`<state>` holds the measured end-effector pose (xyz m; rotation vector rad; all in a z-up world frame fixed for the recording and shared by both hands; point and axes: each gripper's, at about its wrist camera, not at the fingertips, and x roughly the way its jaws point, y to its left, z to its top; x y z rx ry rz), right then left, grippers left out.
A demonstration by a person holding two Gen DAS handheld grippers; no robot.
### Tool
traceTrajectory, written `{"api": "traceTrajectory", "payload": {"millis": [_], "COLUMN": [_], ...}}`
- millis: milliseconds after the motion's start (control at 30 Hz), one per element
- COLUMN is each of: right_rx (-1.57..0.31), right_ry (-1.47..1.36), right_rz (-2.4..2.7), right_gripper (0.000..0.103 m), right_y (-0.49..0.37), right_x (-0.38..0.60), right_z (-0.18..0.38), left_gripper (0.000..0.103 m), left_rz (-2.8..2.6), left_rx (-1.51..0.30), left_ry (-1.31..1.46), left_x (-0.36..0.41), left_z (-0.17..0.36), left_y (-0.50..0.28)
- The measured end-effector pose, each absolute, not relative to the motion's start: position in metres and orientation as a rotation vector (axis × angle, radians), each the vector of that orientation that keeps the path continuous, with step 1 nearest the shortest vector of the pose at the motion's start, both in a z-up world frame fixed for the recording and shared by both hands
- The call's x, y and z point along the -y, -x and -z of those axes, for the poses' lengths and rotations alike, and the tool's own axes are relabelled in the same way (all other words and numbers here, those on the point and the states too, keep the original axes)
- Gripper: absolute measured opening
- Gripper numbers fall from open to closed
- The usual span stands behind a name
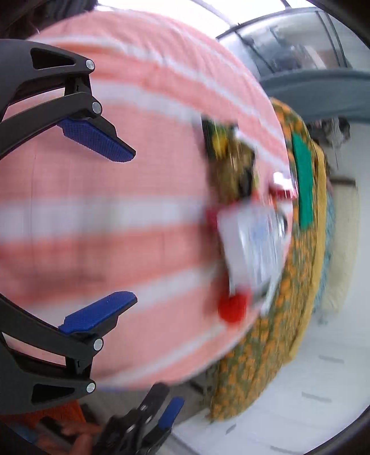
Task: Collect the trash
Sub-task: 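Return both tools over the table toward the remaining trash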
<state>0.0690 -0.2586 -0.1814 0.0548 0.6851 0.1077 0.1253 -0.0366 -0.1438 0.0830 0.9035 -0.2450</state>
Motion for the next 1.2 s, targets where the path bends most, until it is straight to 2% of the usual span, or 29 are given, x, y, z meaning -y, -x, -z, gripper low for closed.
{"api": "traceTrajectory", "payload": {"millis": [300, 433, 1200], "right_rx": [-0.762, -0.815, -0.832], "right_ry": [-0.030, -0.007, -0.007], "right_rz": [-0.126, -0.081, -0.036], "right_gripper": [0.083, 0.083, 0.085], "right_y": [-0.124, -0.144, -0.151], "right_x": [0.189, 0.181, 0.186], "right_z": [0.193, 0.204, 0.209], "left_gripper": [0.093, 0.097, 0.098], "left_rz": [0.153, 0.153, 0.154], "left_rx": [-0.938, -0.947, -0.952], "left_ry": [-0.067, -0.090, -0.082], "left_x": [-0.045, -0.042, -0.036], "left_z": [0.159, 0.162, 0.165], "left_y": [-0.149, -0.154, -0.153]}}
